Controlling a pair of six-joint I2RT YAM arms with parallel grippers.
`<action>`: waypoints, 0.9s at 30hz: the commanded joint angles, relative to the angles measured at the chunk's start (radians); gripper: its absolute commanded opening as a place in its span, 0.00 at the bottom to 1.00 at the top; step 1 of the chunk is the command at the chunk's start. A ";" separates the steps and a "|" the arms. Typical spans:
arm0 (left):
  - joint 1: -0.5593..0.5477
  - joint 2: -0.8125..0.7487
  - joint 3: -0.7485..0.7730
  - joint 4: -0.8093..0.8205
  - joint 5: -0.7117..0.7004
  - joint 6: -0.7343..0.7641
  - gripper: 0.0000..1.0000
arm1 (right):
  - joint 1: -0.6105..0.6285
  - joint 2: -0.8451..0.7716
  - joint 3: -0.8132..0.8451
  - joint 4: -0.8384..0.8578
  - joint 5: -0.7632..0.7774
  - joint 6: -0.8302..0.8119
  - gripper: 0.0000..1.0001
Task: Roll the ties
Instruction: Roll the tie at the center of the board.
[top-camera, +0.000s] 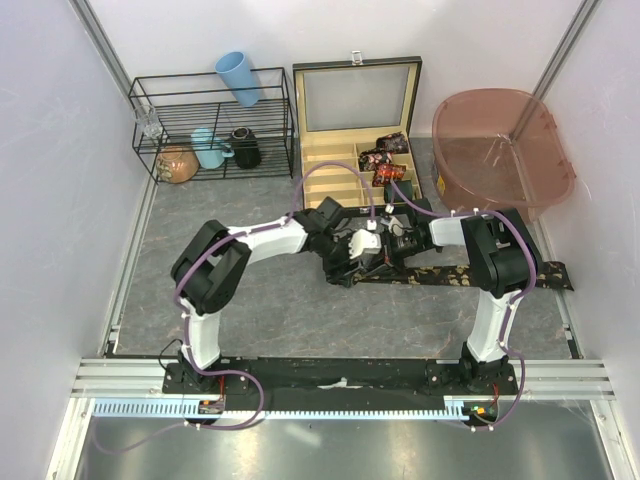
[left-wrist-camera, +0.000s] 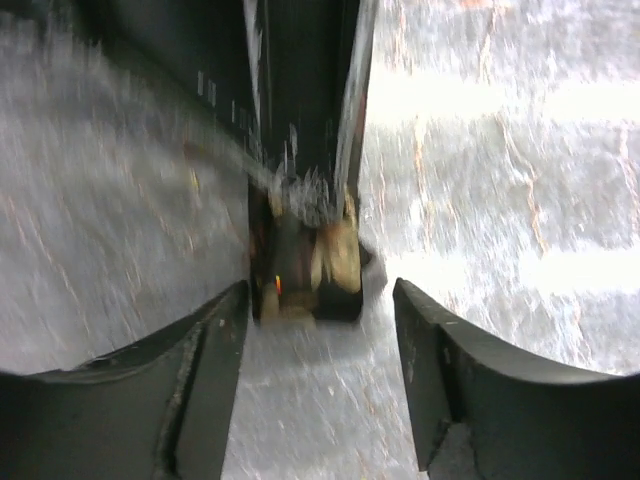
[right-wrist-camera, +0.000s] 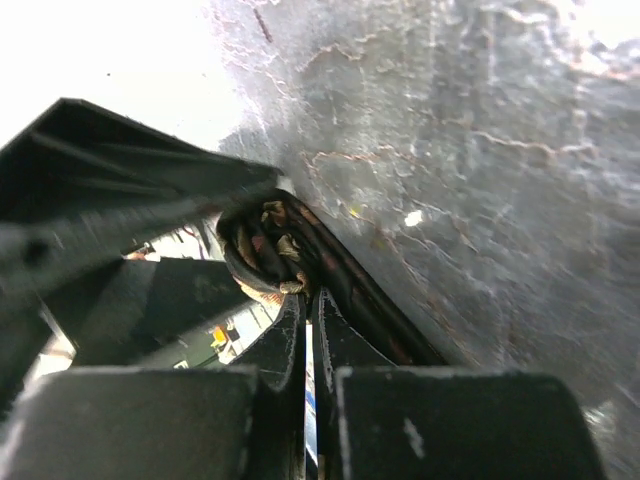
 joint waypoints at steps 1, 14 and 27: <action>0.074 -0.117 -0.147 0.211 0.158 -0.090 0.73 | -0.010 0.027 0.000 -0.070 0.201 -0.086 0.00; 0.061 -0.141 -0.258 0.449 0.124 -0.003 0.95 | -0.018 0.035 0.012 -0.082 0.187 -0.097 0.00; -0.010 -0.084 -0.213 0.398 -0.015 0.011 0.74 | -0.018 0.024 0.014 -0.064 0.122 -0.077 0.00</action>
